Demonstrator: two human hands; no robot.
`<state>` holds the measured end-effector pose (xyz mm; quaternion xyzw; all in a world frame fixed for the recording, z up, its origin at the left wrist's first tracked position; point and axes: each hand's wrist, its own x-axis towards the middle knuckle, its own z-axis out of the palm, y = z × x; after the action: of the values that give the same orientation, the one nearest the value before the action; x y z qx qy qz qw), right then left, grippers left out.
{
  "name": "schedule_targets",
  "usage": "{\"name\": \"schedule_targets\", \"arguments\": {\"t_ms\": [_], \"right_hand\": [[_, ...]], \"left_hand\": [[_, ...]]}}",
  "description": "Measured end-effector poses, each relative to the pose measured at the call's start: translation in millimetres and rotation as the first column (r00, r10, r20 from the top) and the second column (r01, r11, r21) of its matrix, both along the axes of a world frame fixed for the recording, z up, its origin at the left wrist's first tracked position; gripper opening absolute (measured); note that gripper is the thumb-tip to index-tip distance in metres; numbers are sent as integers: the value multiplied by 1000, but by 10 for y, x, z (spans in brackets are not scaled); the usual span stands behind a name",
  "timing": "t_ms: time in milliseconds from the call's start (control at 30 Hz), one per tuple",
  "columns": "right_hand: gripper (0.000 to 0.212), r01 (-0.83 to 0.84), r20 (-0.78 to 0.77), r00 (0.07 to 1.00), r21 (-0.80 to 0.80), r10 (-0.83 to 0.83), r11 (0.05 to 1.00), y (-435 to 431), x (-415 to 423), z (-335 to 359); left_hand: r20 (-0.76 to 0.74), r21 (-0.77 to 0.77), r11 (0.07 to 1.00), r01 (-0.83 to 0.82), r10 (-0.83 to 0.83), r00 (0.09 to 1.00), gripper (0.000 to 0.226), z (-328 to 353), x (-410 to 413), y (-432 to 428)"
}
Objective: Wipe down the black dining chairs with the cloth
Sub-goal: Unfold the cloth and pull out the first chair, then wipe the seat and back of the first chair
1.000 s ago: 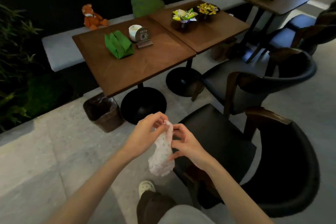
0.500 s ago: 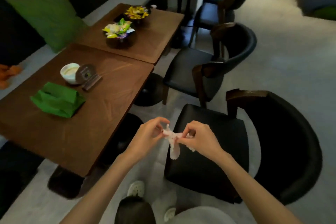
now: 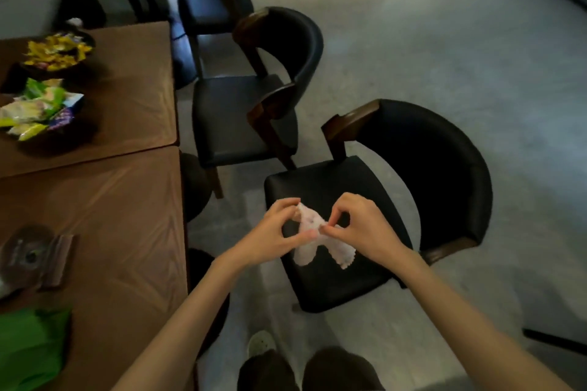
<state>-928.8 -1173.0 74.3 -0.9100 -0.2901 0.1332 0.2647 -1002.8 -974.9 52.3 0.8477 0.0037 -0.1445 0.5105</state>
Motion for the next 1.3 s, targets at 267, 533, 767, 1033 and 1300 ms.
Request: {"name": "schedule_targets", "arguments": {"t_ms": [267, 533, 767, 1033, 1300], "right_hand": [[14, 77, -352, 936, 166, -14, 983, -134, 23, -403], [17, 359, -502, 841, 239, -201, 902, -160, 33, -1691], [15, 446, -400, 866, 346, -300, 826, -122, 319, -3098], [14, 364, 30, 915, 375, -403, 853, -27, 686, -4029], [18, 324, -60, 946, 272, -320, 906, -15, 1004, -4259]], "left_hand": [[68, 148, 983, -111, 102, 993, 10, -434, 87, -17], [-8, -83, 960, -267, 267, 964, 8, -1671, 417, -268], [87, -215, 918, -332, 356, 930, 11, -3113, 831, -436], [115, -389, 886, -254, 320, 940, 9, -4081, 1210, -392], [81, -524, 820, -233, 320, 944, 7, -4211, 1335, -247]]}}
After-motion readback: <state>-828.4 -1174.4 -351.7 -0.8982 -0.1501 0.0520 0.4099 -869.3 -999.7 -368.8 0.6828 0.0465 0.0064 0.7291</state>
